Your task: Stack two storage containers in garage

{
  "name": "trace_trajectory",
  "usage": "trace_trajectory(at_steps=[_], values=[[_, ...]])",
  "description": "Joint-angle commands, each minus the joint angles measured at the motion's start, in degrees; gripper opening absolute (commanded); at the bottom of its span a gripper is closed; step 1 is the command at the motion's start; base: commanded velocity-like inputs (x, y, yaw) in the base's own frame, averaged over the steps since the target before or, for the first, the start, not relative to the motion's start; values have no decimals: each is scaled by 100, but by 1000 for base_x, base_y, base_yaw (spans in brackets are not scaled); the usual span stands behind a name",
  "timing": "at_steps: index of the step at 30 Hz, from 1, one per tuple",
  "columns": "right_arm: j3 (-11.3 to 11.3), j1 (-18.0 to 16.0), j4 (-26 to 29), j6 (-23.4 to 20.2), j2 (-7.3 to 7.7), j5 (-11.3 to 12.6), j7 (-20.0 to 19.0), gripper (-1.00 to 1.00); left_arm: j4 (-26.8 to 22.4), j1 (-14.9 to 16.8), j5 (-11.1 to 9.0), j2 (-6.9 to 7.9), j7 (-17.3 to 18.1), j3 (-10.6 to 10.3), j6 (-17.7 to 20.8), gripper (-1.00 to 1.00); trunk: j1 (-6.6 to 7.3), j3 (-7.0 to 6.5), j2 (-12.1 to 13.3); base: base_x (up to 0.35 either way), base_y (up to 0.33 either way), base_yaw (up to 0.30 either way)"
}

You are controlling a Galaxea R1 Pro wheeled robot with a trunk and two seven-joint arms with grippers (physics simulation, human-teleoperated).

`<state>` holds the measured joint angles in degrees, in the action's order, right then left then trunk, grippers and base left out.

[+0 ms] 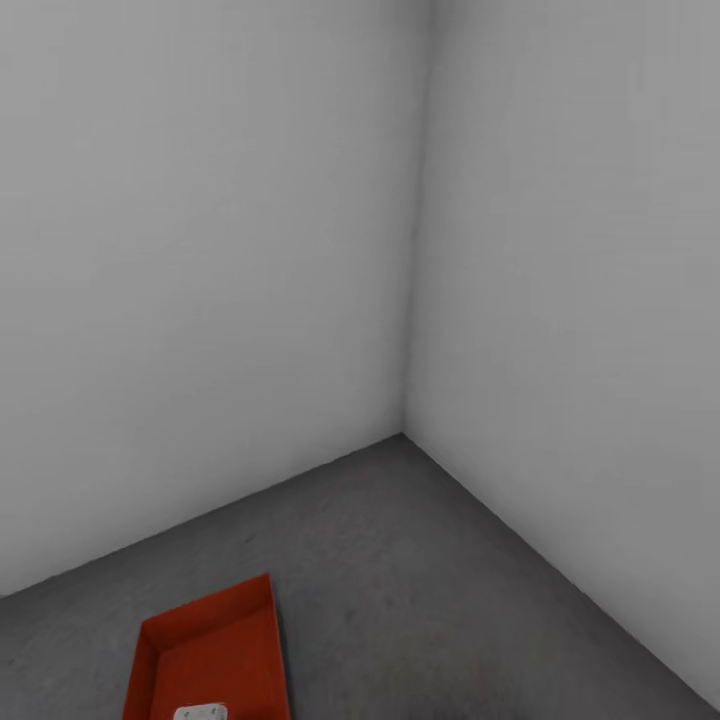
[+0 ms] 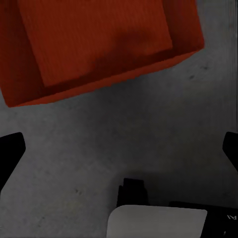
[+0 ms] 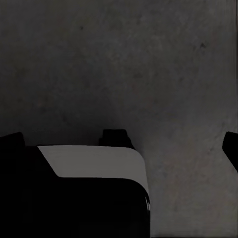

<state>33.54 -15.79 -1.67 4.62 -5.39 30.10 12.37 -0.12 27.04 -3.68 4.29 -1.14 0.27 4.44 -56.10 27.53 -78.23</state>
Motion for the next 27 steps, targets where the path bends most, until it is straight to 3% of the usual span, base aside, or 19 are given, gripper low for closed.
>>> trace_trajectory(at_steps=[1, 27], values=[[47, -9, -18, 30, -6, 57, 2, 100, 0, 3, -41, 1, -9, 0, 20, 100, 0, 6, -3, 0, 0, -297], [47, -7, -18, 30, -14, 57, 2, 100, -1, 3, -45, 2, -9, 0, 22, 100, 0, 6, -3, 0, 0, -297]])
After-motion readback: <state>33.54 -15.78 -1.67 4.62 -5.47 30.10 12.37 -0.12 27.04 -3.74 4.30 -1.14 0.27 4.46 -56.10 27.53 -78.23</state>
